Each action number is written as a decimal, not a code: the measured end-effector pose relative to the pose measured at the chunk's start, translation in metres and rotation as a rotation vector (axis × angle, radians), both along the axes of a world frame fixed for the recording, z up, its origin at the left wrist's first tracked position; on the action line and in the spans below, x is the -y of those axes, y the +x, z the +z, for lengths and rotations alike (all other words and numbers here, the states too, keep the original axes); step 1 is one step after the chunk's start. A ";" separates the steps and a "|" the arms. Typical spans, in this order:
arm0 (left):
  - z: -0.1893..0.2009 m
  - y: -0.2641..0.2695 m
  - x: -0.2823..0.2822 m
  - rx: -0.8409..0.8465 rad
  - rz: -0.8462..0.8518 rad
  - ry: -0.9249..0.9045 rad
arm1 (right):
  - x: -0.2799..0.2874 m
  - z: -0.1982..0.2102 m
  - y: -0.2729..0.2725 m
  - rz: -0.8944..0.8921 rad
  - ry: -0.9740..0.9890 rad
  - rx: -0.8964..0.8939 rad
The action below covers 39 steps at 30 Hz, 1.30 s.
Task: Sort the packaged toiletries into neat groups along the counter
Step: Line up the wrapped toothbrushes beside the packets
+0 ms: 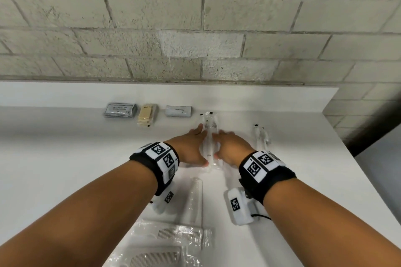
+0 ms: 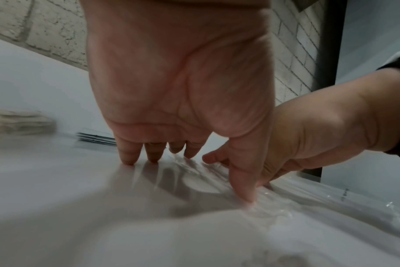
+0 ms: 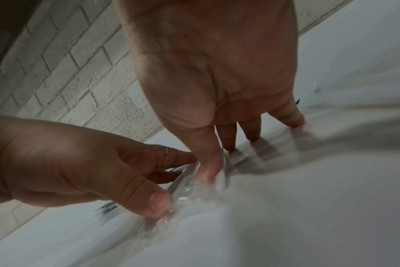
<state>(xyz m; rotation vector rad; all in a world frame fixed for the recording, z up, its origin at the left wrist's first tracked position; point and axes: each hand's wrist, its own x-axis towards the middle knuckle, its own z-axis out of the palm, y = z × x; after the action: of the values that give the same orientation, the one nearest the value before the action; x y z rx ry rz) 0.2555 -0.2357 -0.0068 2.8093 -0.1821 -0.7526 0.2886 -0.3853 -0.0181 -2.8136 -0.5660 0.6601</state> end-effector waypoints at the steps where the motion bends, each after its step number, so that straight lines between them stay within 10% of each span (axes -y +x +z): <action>1: -0.002 0.001 -0.001 -0.005 0.005 -0.008 | 0.000 0.000 0.000 -0.002 0.021 -0.005; 7: -0.008 0.000 0.000 0.035 -0.016 -0.053 | 0.044 0.023 0.004 -0.262 0.388 0.031; 19: -0.015 -0.008 0.012 0.064 -0.147 0.026 | 0.084 0.013 -0.014 -0.067 -0.303 0.217; 39: -0.020 -0.009 0.021 0.112 -0.118 -0.023 | 0.009 0.007 -0.034 0.031 -0.235 0.299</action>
<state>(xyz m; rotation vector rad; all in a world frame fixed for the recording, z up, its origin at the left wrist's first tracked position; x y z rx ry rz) 0.2466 -0.2563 -0.0270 2.8411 -0.3757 -0.6126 0.2548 -0.3946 -0.0116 -3.1580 -0.6177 0.3290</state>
